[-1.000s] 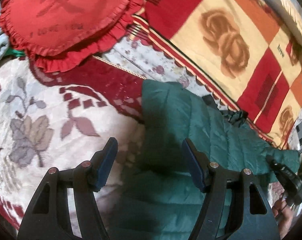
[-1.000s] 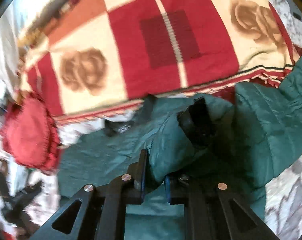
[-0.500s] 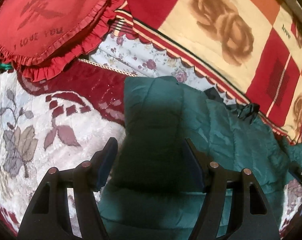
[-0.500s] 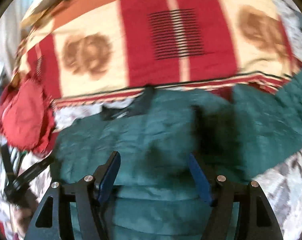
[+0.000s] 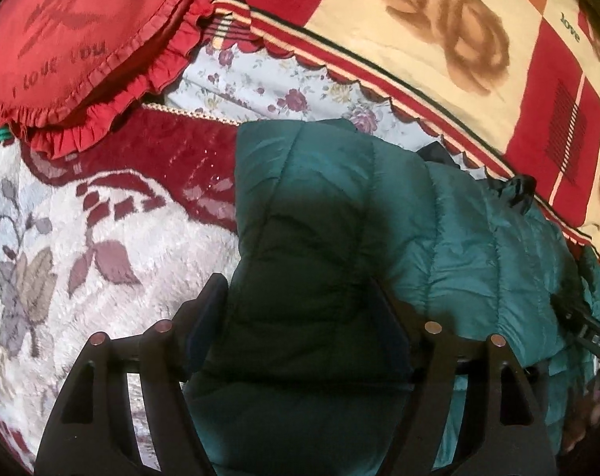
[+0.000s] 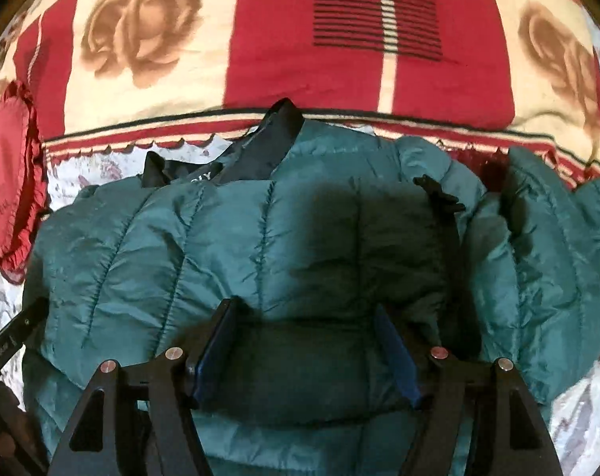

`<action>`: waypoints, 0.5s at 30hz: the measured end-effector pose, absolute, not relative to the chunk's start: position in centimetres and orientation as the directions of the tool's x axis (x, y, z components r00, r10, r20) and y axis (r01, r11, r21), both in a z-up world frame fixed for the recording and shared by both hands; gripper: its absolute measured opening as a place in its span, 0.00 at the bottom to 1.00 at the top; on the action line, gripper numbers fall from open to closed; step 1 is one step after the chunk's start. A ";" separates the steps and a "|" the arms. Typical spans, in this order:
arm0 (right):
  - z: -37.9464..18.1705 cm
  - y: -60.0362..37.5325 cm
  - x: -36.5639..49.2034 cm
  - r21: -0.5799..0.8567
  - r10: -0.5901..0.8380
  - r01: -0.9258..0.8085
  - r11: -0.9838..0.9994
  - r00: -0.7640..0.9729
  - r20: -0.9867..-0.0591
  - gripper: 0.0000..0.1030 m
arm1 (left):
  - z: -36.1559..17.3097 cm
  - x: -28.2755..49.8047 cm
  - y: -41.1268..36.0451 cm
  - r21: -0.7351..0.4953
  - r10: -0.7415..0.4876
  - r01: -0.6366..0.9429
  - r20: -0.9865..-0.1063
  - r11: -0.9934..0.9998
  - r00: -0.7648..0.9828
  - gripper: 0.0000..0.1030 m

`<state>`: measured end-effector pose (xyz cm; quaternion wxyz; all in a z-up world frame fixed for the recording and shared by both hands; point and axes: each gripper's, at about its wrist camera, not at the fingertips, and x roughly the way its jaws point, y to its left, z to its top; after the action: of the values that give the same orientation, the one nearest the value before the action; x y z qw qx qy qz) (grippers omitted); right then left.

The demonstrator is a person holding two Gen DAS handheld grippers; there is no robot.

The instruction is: Fold large clothes

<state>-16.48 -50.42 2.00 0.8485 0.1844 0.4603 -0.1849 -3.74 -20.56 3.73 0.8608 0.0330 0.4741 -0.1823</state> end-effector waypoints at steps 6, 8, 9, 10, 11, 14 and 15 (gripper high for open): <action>5.6 -48.7 -19.0 0.221 -0.109 0.442 0.869 0.608 -0.786 0.66 | 3.5 -3.8 -20.6 -0.105 -0.275 0.344 -0.826 0.933 0.492 0.71; 5.9 -47.9 -18.6 0.233 -0.085 0.412 0.881 0.621 -0.779 0.66 | 3.5 -3.8 -20.6 -0.107 -0.276 0.344 -0.826 0.933 0.491 0.73; 5.7 -47.4 -18.2 0.229 -0.075 0.401 0.887 0.614 -0.786 0.66 | 3.5 -3.8 -20.6 -0.110 -0.276 0.341 -0.826 0.934 0.491 0.73; 5.3 -46.9 -17.6 0.216 -0.076 0.397 0.892 0.602 -0.795 0.66 | 3.4 -3.7 -20.5 -0.113 -0.276 0.337 -0.827 0.935 0.490 0.75; 5.0 -46.7 -17.5 0.205 -0.078 0.394 0.896 0.594 -0.800 0.66 | 3.3 -3.7 -20.5 -0.117 -0.277 0.331 -0.828 0.936 0.488 0.77; 3.3 -46.2 -16.7 0.154 -0.105 0.395 0.906 0.562 -0.820 0.66 | 3.0 -3.5 -20.3 -0.137 -0.287 0.323 -0.829 0.937 0.479 0.77; 2.7 -46.1 -16.6 0.141 -0.115 0.396 0.907 0.555 -0.824 0.67 | 3.0 -3.4 -20.3 -0.142 -0.289 0.321 -0.830 0.936 0.477 0.77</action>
<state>-16.61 -46.13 2.70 0.8678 0.1570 0.4480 -0.1470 -3.44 -20.26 2.98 0.8593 0.0167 0.4793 -0.1776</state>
